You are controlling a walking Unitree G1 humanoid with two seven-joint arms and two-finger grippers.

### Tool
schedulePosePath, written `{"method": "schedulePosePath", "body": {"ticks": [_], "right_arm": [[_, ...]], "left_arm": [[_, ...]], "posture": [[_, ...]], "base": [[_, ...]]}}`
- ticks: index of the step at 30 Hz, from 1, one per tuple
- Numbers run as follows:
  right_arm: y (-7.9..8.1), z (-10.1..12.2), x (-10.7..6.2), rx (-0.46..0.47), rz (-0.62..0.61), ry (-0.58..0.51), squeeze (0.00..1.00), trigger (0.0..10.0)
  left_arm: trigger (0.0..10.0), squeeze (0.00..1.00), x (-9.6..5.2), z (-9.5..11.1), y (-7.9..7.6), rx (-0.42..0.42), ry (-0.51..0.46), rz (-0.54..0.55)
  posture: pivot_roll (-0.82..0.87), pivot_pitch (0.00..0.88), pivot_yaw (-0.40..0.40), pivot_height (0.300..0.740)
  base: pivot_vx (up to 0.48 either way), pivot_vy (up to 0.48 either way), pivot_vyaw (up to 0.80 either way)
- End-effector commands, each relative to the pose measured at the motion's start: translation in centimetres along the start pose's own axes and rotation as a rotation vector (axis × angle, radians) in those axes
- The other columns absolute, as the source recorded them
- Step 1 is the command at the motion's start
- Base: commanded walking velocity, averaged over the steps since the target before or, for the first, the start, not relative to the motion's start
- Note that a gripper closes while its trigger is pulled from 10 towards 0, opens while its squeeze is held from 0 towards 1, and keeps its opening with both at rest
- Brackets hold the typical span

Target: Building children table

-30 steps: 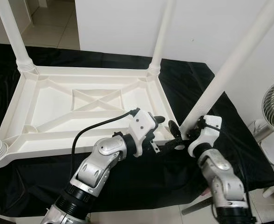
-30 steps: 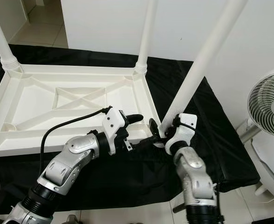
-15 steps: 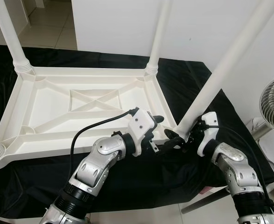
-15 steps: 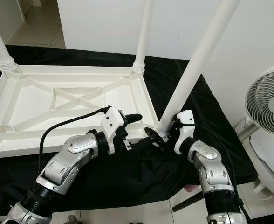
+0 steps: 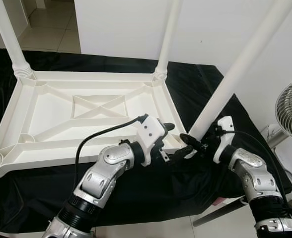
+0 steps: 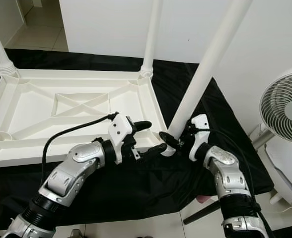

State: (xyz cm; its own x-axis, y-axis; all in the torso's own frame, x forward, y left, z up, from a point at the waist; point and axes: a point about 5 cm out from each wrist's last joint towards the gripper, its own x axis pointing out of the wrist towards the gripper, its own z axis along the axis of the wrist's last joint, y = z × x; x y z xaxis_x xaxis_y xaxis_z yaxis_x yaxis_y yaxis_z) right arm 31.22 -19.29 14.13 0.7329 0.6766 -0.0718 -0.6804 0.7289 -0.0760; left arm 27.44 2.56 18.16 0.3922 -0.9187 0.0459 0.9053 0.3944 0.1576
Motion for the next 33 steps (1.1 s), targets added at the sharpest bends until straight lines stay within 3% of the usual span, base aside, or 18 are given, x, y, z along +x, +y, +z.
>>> {"method": "schedulePosePath", "body": {"ticks": [1,5,13,15,19,22,25,29,33], "right_arm": [[0.8,-2.0,-0.4,0.061,-0.007,0.05,0.0,10.0],[1.0,-2.0,-0.5,0.079,-0.071,0.037,0.0,10.0],[1.4,-1.4,-0.4,0.117,-0.316,-0.008,0.0,10.0],[1.7,-0.9,-0.7,0.151,-0.496,-0.025,0.0,10.0],[1.8,-0.9,-1.0,0.163,-0.577,-0.022,0.0,10.0],[2.5,-0.8,-2.0,0.149,-0.826,-0.019,0.0,10.0],[3.1,-0.6,-2.6,0.121,-0.934,-0.029,0.0,10.0],[4.3,-0.5,-2.8,0.145,-1.039,-0.03,0.0,10.0],[4.9,-0.2,-3.0,0.154,-1.061,-0.016,0.0,10.0]], "left_arm": [[10.0,0.0,0.2,0.5,-0.3,0.002,-0.016,-0.013],[10.0,0.0,0.2,0.5,-0.3,0.0,-0.016,-0.016],[10.0,0.0,0.2,0.3,-0.6,-0.009,-0.014,-0.027],[10.0,0.0,0.2,0.2,-0.9,-0.012,-0.011,-0.037],[10.0,0.0,0.2,0.1,-1.0,-0.013,-0.01,-0.04],[10.0,0.0,0.4,0.1,-1.2,-0.014,-0.012,-0.052],[10.0,0.0,0.5,0.1,-1.2,-0.015,-0.013,-0.056],[10.0,0.0,0.6,0.1,-1.3,-0.016,-0.015,-0.058],[10.0,0.0,0.5,0.2,-1.3,-0.015,-0.016,-0.056]], "posture": [[0.04,0.094,-0.09,0.74],[0.04,0.097,-0.09,0.74],[0.03,0.102,-0.091,0.74],[0.02,0.103,-0.091,0.74],[0.02,0.101,-0.091,0.74],[0.01,0.097,-0.095,0.74],[0.01,0.095,-0.097,0.74],[0.01,0.093,-0.102,0.74],[0.01,0.087,-0.102,0.74]], "base": [[0.0,0.0,0.0],[0.0,0.0,0.0],[0.0,0.0,0.0],[0.0,0.0,0.0],[0.0,0.0,0.0],[0.0,0.0,0.0],[0.0,0.0,0.0],[0.0,0.0,0.0],[0.0,0.0,0.0]]}}
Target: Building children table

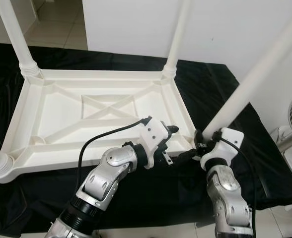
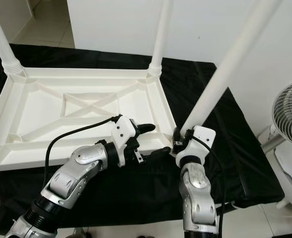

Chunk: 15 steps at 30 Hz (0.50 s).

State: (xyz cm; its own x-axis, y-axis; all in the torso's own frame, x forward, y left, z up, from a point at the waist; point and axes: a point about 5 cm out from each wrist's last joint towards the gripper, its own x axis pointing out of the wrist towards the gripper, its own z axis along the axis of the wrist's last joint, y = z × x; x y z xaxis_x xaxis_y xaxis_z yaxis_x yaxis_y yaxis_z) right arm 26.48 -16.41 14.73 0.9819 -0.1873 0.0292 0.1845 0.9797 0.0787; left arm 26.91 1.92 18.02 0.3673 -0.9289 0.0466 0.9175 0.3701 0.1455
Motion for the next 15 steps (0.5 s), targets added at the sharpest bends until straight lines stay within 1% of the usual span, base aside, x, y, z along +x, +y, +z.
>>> {"method": "schedulePosePath", "body": {"ticks": [1,6,7,8,10,11,13,14,15], "right_arm": [[-1.7,-0.8,-0.6,-0.047,-0.139,0.056,0.0,10.0],[-1.7,-0.8,-0.6,-0.044,-0.143,0.063,0.0,10.0],[-1.5,-0.8,-0.7,-0.037,-0.143,0.065,1.0,10.0],[-1.5,-0.8,-0.7,-0.037,-0.143,0.065,1.0,10.0],[-1.0,-0.7,-0.5,-0.018,-0.116,0.06,1.0,10.0],[-0.4,-0.8,-0.2,0.011,-0.036,0.082,1.0,10.0],[-0.4,-0.8,-0.2,0.011,-0.036,0.082,1.0,10.0],[-0.3,-0.7,0.0,0.004,-0.006,0.07,1.0,10.0],[-0.1,-0.7,0.4,0.012,0.073,0.078,0.0,10.0]], "left_arm": [[10.0,0.0,0.2,0.2,-0.5,-0.001,-0.01,-0.031],[10.0,0.0,0.2,0.1,-0.5,0.0,-0.008,-0.033],[10.0,0.0,0.2,0.1,-0.5,0.001,-0.009,-0.032],[10.0,0.0,0.2,0.1,-0.5,0.001,-0.009,-0.032],[10.0,0.0,0.3,0.2,-0.6,-0.001,-0.012,-0.031],[10.0,0.0,0.2,0.1,-0.6,-0.001,-0.011,-0.03],[10.0,0.0,0.2,0.1,-0.6,-0.001,-0.011,-0.03],[10.0,0.0,0.2,0.1,-0.6,-0.002,-0.01,-0.029],[10.0,0.0,0.2,0.1,-0.6,-0.002,-0.009,-0.029]], "posture": [[0.01,0.084,-0.106,0.74],[0.01,0.081,-0.106,0.74],[0.01,0.081,-0.106,0.74],[0.01,0.081,-0.106,0.74],[0.01,0.082,-0.109,0.74],[0.01,0.084,-0.11,0.74],[0.01,0.084,-0.11,0.74],[0.01,0.084,-0.11,0.74],[0.01,0.085,-0.109,0.74]], "base": [[0.0,0.0,0.0],[0.0,0.0,0.0],[0.0,0.0,0.0],[0.0,0.0,0.0],[0.0,0.0,0.0],[0.0,0.0,0.0],[0.0,0.0,0.0],[0.0,0.0,0.0],[0.0,0.0,0.0]]}}
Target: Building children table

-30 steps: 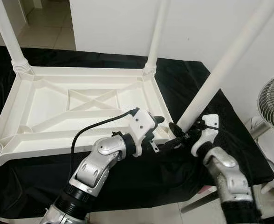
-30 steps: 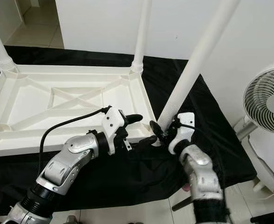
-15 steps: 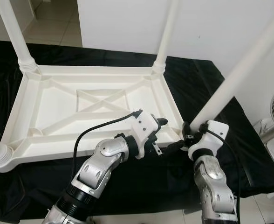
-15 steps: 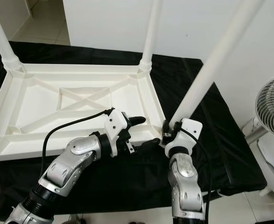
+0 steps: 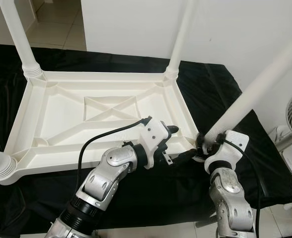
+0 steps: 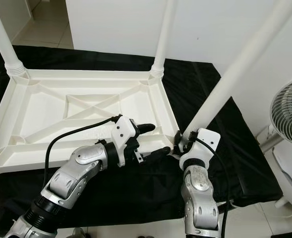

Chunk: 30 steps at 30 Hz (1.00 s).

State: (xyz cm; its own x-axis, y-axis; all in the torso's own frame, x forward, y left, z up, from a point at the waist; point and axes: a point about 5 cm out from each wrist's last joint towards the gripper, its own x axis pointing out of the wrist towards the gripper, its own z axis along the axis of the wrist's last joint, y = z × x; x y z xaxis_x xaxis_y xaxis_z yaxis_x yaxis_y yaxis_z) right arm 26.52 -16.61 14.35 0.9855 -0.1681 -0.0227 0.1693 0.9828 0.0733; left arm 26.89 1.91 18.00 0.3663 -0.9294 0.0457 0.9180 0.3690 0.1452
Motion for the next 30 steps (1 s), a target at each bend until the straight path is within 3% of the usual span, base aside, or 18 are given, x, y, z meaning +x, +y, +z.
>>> {"method": "schedulePosePath", "body": {"ticks": [1,3,6,8,10,11,16,18,24,30], "right_arm": [[0.1,-0.1,0.7,0.004,0.141,0.02,0.0,10.0],[0.1,-0.1,0.7,0.004,0.141,0.02,0.0,10.0],[-0.3,0.2,1.3,-0.008,0.281,0.022,0.0,10.0],[-1.1,0.1,1.9,-0.069,0.425,0.039,0.0,10.0],[-1.1,0.1,1.9,-0.069,0.425,0.039,0.0,10.0],[-1.6,0.1,2.1,-0.12,0.485,0.036,0.0,10.0],[-2.5,-0.2,2.9,-0.186,0.63,0.064,0.0,10.0],[-2.5,-0.2,2.9,-0.186,0.63,0.064,0.0,10.0],[-2.7,0.1,3.9,-0.195,0.807,0.07,0.0,10.0],[-2.5,0.5,4.6,-0.217,0.847,0.05,0.0,10.0]], "left_arm": [[10.0,0.0,0.2,0.1,-0.6,-0.001,-0.009,-0.027],[10.0,0.0,0.2,0.1,-0.6,-0.001,-0.009,-0.027],[10.0,0.0,0.2,0.1,-0.5,0.002,-0.009,-0.026],[10.0,0.0,0.2,0.2,-0.6,0.003,-0.009,-0.027],[10.0,0.0,0.2,0.2,-0.6,0.003,-0.009,-0.027],[10.0,0.0,0.1,0.2,-0.6,0.003,-0.008,-0.029],[10.0,0.0,0.2,0.0,-0.8,-0.003,0.0,-0.041],[10.0,0.0,0.2,0.0,-0.8,-0.003,0.0,-0.041],[10.0,0.0,-0.1,-1.4,-1.1,-0.034,0.033,-0.031],[10.0,0.0,-0.3,-2.1,-1.3,-0.044,0.056,-0.023]], "posture": [[0.02,0.085,-0.109,0.74],[0.02,0.085,-0.109,0.74],[0.02,0.088,-0.11,0.74],[0.02,0.091,-0.106,0.74],[0.02,0.091,-0.106,0.74],[0.02,0.091,-0.102,0.74],[0.02,0.095,-0.097,0.74],[0.02,0.095,-0.097,0.74],[0.04,0.093,-0.094,0.74],[0.05,0.093,-0.093,0.74]], "base": [[0.0,0.0,0.0],[0.0,0.0,0.0],[0.0,0.0,0.0],[0.0,0.0,0.0],[0.0,0.0,0.0],[0.0,0.0,0.0],[0.0,0.0,0.0],[0.0,0.0,0.0],[0.0,0.0,0.0],[0.0,0.0,0.0]]}}
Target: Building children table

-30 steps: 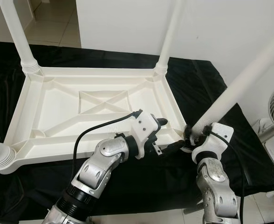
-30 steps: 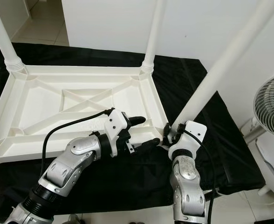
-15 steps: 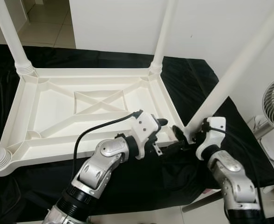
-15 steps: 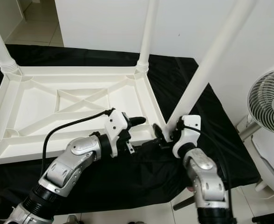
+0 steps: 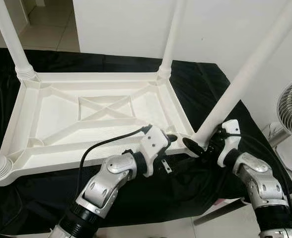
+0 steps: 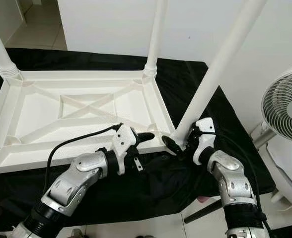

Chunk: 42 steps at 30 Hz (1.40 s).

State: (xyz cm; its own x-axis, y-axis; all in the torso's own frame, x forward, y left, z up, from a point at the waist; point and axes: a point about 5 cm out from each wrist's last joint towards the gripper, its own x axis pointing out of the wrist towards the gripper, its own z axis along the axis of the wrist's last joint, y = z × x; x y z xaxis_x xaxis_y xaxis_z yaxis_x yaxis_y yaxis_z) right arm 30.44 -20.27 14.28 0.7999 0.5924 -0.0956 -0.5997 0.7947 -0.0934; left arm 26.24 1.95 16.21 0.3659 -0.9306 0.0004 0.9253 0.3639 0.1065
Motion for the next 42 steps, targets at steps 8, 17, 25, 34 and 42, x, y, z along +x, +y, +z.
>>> {"method": "schedulePosePath", "body": {"ticks": [8,17,25,34,42], "right_arm": [[-0.1,0.0,0.5,-0.016,0.083,-0.003,0.0,1.1],[1.1,-1.2,0.3,0.045,0.118,-0.007,0.0,0.0],[3.1,-1.7,0.4,0.103,0.01,-0.034,0.0,10.0],[3.0,-1.0,0.5,0.15,-0.313,-0.054,0.0,10.0],[4.3,-0.4,-0.8,0.164,-0.786,-0.046,0.0,10.0]], "left_arm": [[10.0,0.0,0.0,-0.8,-0.5,-0.011,0.021,-0.013],[10.0,0.0,0.1,-1.0,-0.5,-0.013,0.021,-0.006],[10.0,0.0,0.3,-0.8,-0.5,-0.013,0.013,-0.006],[10.0,0.0,0.5,-0.8,-0.7,-0.013,0.008,-0.02],[10.0,0.0,0.6,-0.8,-0.7,-0.008,0.004,-0.027]], "posture": [[0.05,0.097,-0.095,0.74],[0.04,0.097,-0.098,0.74],[0.03,0.098,-0.104,0.74],[0.02,0.091,-0.108,0.74],[0.01,0.08,-0.109,0.74]], "base": [[0.0,0.0,0.0],[0.0,0.0,0.0],[0.0,0.0,0.0],[0.0,0.0,0.0],[0.0,0.0,0.0]]}}
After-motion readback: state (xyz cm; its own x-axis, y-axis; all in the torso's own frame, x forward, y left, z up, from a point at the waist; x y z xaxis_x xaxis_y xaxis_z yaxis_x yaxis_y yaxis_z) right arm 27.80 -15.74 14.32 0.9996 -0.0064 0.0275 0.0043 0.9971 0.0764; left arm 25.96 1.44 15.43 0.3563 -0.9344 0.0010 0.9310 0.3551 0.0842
